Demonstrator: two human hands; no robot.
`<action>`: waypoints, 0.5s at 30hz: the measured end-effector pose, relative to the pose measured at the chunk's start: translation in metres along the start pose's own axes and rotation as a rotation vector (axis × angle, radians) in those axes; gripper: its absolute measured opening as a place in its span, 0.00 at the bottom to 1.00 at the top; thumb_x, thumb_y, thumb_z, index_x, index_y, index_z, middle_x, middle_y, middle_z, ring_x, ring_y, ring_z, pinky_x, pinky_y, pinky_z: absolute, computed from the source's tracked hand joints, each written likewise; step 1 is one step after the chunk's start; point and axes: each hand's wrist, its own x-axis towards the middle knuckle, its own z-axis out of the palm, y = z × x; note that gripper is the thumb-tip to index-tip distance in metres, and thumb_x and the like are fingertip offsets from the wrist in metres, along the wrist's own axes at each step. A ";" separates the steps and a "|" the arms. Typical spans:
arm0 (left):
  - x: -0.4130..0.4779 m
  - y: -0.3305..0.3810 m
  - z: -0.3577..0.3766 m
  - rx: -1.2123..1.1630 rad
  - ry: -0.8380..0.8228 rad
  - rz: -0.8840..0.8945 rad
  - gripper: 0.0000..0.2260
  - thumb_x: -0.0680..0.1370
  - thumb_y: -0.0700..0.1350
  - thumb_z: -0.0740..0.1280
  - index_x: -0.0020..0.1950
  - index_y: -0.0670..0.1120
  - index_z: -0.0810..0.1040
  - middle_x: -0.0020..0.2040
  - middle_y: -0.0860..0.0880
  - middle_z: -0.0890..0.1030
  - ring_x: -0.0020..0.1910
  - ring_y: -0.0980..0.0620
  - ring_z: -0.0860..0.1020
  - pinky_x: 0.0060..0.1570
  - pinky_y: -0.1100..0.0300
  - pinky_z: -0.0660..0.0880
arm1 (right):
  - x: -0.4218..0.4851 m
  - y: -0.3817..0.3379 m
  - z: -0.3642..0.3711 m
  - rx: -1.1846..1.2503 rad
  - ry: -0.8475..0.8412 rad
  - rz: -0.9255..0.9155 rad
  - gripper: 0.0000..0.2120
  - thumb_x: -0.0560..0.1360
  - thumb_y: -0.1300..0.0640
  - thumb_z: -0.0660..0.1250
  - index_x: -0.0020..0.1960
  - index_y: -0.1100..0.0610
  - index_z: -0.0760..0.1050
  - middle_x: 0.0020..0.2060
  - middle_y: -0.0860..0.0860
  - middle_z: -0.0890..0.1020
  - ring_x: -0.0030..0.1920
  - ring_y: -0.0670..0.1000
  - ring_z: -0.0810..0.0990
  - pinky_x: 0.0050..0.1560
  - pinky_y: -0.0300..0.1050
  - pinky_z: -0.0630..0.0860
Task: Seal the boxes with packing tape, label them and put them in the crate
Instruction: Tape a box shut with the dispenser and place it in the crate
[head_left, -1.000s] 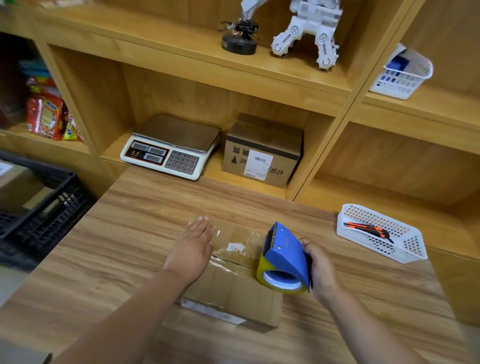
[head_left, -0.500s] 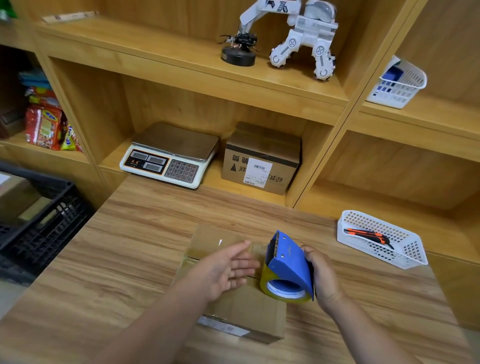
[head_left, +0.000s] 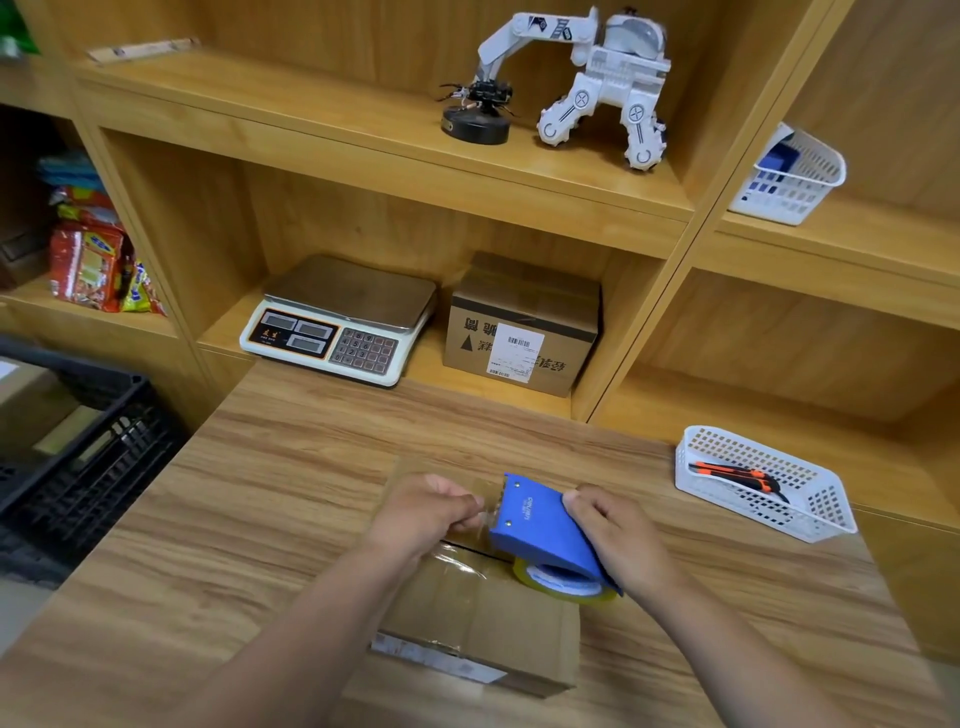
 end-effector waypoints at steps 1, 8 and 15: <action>0.001 -0.001 -0.005 0.023 0.020 0.007 0.09 0.73 0.36 0.70 0.33 0.41 0.78 0.26 0.48 0.78 0.22 0.59 0.72 0.28 0.69 0.69 | 0.001 -0.003 0.000 -0.118 0.005 -0.042 0.21 0.78 0.44 0.58 0.34 0.57 0.67 0.27 0.49 0.71 0.30 0.46 0.68 0.34 0.46 0.62; 0.005 -0.007 -0.066 0.036 0.111 0.014 0.06 0.72 0.38 0.72 0.36 0.41 0.79 0.26 0.49 0.80 0.27 0.55 0.75 0.33 0.67 0.72 | 0.002 -0.007 0.001 -0.534 0.025 -0.159 0.25 0.72 0.31 0.45 0.39 0.49 0.70 0.31 0.49 0.78 0.40 0.54 0.75 0.35 0.41 0.63; 0.020 -0.023 -0.133 0.158 0.157 -0.056 0.08 0.73 0.43 0.72 0.36 0.41 0.82 0.35 0.45 0.82 0.36 0.50 0.74 0.41 0.59 0.71 | 0.004 -0.024 0.011 -0.838 -0.001 -0.126 0.20 0.77 0.35 0.48 0.41 0.47 0.68 0.30 0.46 0.74 0.41 0.53 0.71 0.38 0.44 0.69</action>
